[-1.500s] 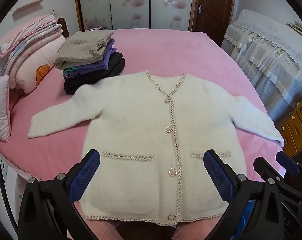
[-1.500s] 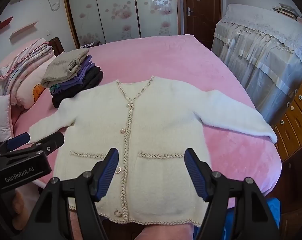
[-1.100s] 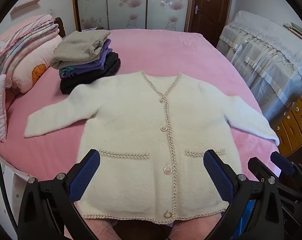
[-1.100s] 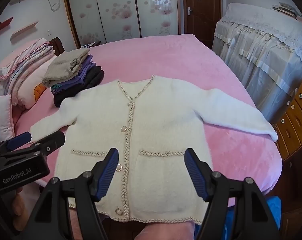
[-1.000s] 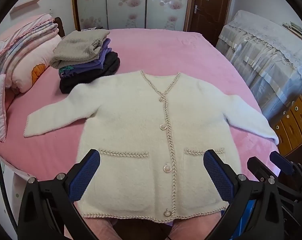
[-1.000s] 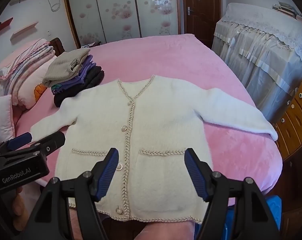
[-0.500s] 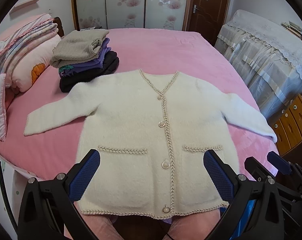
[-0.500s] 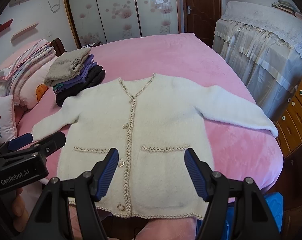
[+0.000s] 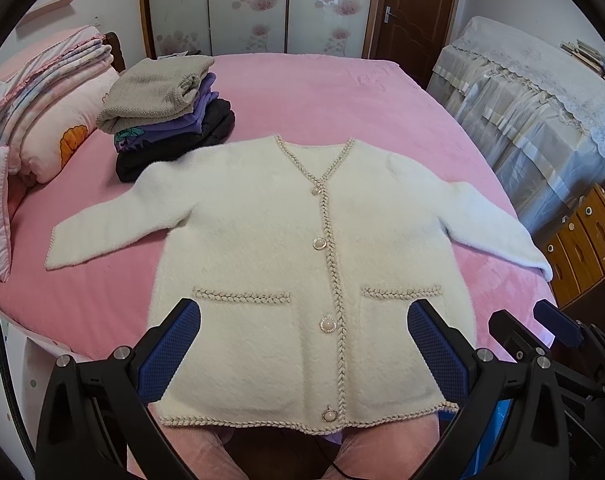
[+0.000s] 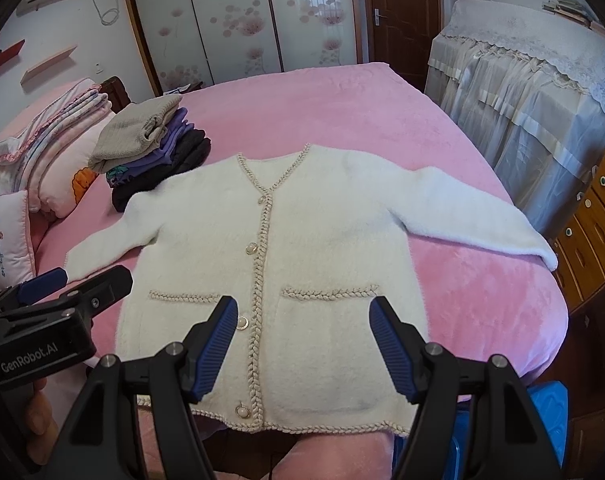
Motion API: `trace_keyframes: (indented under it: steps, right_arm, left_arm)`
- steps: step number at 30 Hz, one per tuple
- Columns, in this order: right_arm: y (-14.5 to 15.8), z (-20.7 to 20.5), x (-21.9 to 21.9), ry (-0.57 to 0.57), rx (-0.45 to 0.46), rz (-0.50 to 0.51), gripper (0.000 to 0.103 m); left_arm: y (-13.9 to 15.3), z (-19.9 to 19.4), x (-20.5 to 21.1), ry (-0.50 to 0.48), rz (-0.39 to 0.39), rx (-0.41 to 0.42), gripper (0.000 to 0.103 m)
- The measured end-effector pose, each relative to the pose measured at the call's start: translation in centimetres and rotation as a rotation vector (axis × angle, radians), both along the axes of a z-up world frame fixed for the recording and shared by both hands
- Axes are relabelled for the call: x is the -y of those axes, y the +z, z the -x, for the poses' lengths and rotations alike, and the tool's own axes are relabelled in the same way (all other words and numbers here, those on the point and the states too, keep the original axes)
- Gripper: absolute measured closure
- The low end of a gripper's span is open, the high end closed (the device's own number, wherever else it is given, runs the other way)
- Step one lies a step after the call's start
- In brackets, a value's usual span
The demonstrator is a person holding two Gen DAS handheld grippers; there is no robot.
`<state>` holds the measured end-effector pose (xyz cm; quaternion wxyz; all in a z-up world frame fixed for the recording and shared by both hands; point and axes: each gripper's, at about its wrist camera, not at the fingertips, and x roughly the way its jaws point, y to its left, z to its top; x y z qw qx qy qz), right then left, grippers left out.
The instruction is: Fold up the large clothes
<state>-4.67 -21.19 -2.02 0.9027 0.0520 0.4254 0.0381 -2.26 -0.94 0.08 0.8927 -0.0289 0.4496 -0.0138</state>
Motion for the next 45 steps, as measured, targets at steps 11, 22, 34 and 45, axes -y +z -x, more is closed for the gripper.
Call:
trace_keyframes:
  steps: [11, 22, 34, 45]
  right_arm:
    - [-0.1, 0.0, 0.1, 0.001, -0.003, 0.0, 0.034]
    - [-1.0, -0.1, 0.5, -0.004, -0.012, -0.002, 0.034]
    - [-1.5, -0.4, 1.3, -0.006, -0.014, -0.005, 0.034]
    - [-2.1, -1.1, 2.3, 0.001, 0.0, 0.002, 0.034]
  left_arm:
    - [-0.3, -0.2, 0.0, -0.011, 0.002, -0.026, 0.0]
    - [-0.6, -0.5, 0.2, -0.019, -0.002, -0.042, 0.0]
    - [-1.0, -0.8, 1.3, -0.028, -0.015, -0.048, 0.0]
    - [-0.7, -1.8, 2.7, -0.029, -0.054, -0.012, 0.0]
